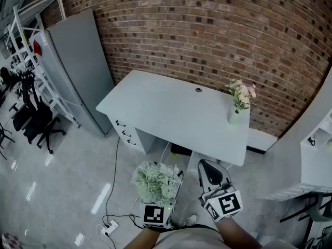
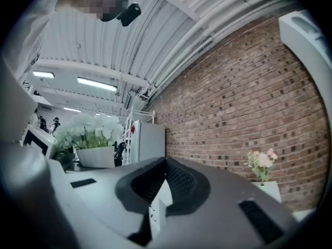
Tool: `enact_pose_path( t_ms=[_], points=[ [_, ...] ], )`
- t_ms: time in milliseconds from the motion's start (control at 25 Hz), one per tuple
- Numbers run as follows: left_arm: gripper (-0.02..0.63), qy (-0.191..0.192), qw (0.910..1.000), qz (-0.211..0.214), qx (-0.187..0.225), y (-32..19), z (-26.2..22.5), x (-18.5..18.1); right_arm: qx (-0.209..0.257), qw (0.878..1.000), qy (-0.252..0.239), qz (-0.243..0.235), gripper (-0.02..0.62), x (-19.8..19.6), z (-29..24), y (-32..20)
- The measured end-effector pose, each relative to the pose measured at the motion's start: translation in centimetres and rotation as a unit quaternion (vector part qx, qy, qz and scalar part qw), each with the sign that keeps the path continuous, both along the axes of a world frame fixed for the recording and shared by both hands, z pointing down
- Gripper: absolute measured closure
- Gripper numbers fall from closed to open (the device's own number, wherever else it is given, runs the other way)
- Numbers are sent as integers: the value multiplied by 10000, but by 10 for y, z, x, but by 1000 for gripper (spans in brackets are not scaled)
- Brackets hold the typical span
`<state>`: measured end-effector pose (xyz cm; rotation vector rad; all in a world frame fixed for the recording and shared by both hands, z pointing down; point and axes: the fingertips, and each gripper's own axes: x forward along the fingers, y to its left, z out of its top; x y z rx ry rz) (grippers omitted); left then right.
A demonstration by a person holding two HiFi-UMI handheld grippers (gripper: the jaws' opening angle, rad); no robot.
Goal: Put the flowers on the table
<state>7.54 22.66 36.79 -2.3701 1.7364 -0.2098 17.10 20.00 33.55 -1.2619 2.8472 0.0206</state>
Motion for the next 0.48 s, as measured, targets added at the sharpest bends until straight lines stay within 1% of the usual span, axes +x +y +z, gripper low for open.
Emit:
enact_pose_path(
  t_ms=[160, 320, 360, 400, 480],
  points=[
    [250, 38, 10000, -4, 4, -1, -1, 2, 3, 10000, 6, -9, 580, 1, 0, 0],
    [250, -66, 9999, 30, 77, -2, -2, 4, -4, 10000, -1, -11, 580, 2, 0, -2],
    [250, -16, 10000, 14, 61, -3, -2, 3, 6, 10000, -20, 3, 580, 3, 0, -2],
    [250, 151, 9999, -31, 54, -4, -2, 3, 34, 10000, -45, 30, 580, 4, -1, -3],
    [250, 852, 9961, -217, 52, -6, -3, 1, 104, 9999, -71, 87, 580, 7, -2, -4]
  ],
)
